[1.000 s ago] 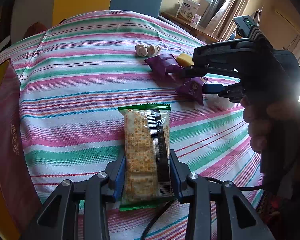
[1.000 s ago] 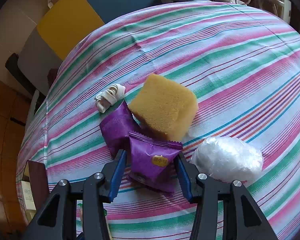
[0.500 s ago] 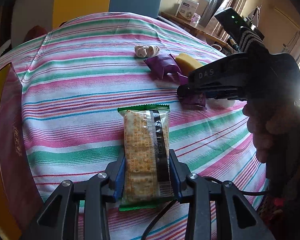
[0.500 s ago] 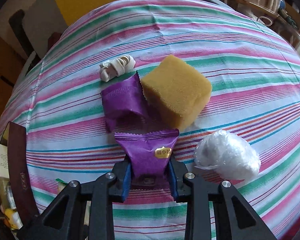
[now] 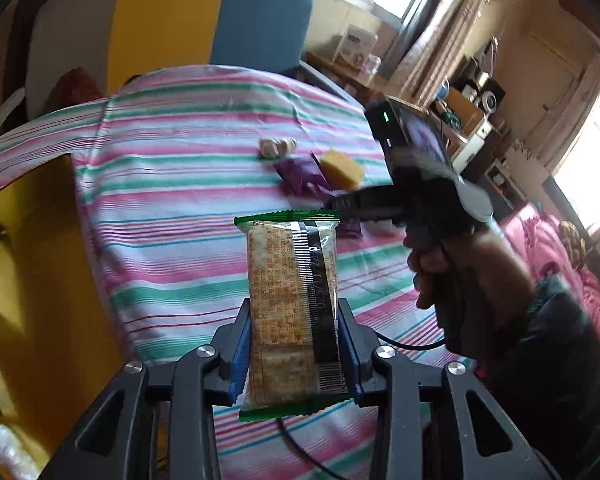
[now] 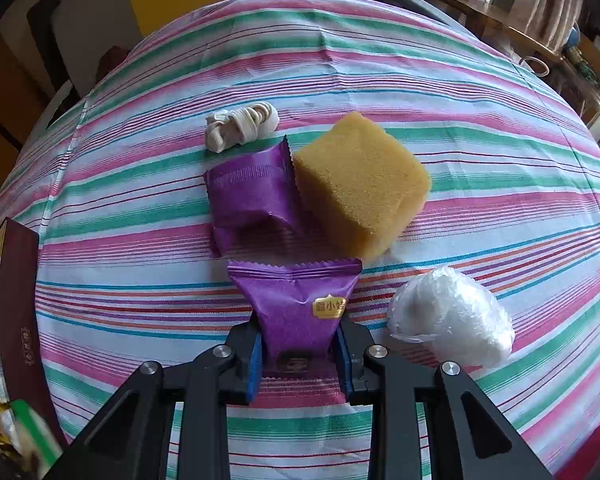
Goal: Organize objects
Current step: 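Carry the cracker packet toward the tray while the right tool grasps a purple snack packet, then lower the cracker packet into the tray and open the left tool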
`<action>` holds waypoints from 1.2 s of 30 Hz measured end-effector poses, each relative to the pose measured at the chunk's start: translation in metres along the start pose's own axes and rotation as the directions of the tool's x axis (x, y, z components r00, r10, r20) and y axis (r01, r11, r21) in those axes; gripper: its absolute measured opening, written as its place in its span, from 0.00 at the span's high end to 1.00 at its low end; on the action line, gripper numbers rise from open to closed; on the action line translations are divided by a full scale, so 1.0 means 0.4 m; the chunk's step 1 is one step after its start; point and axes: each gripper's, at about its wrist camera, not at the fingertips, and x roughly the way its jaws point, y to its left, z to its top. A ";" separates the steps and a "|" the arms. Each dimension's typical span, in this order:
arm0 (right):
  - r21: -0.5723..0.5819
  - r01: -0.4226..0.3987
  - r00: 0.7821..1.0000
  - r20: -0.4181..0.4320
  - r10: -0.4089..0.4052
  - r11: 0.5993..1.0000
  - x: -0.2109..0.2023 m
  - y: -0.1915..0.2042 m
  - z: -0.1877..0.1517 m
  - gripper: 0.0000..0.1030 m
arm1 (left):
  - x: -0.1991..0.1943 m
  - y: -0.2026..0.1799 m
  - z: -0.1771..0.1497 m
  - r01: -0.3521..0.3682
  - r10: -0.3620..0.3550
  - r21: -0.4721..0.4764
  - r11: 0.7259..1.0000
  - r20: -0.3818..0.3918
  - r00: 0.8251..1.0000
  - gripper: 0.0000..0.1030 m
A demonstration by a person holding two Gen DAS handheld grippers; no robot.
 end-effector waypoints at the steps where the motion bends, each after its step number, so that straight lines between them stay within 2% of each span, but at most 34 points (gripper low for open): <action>1: -0.001 0.001 1.000 0.001 -0.001 1.000 -0.001 0.000 0.000 0.71 | -0.029 0.028 0.008 -0.003 0.004 -0.036 0.999 0.013 1.000 0.63; 5: -0.012 0.011 1.000 0.004 -0.011 1.000 -0.004 0.003 0.000 0.71 | -0.098 0.134 0.032 -0.025 0.034 -0.158 0.987 0.053 0.998 0.63; 9: -0.023 0.022 1.000 0.006 -0.022 0.999 -0.008 0.007 0.000 0.71 | -0.129 0.265 0.050 -0.105 0.124 -0.261 0.960 0.058 0.991 0.63; 14: -0.032 0.028 1.000 0.007 -0.027 0.999 -0.025 0.027 -0.026 0.71 | -0.087 0.392 0.055 -0.164 0.179 -0.380 0.910 0.004 0.984 0.63; 19: -0.031 0.024 1.000 0.005 -0.024 0.999 -0.035 0.021 -0.034 0.71 | -0.024 0.444 0.068 -0.234 0.238 -0.427 0.873 -0.045 0.970 0.63; 21: -0.028 0.021 1.000 0.004 -0.021 0.999 -0.036 0.021 -0.034 0.71 | 0.001 0.472 0.076 -0.268 0.267 -0.463 0.845 -0.070 0.961 0.63; 22: -0.028 0.021 1.000 0.004 -0.020 0.999 -0.036 0.023 -0.034 0.71 | 0.006 0.483 0.081 -0.278 0.275 -0.471 0.837 -0.076 0.958 0.63; 25: -0.029 0.018 1.000 0.001 -0.018 0.999 -0.027 0.019 -0.022 0.71 | 0.024 0.500 0.098 -0.345 0.344 -0.469 0.813 -0.091 0.934 0.63; 29: -0.033 0.017 1.000 0.000 -0.017 0.999 -0.014 0.013 -0.014 0.71 | 0.051 0.511 0.115 -0.403 0.391 -0.469 0.786 -0.129 0.911 0.63; 36: -0.035 0.018 1.000 0.000 -0.018 0.999 -0.008 0.018 -0.009 0.71 | 0.071 0.494 0.123 -0.476 0.461 -0.414 0.776 -0.144 0.876 0.59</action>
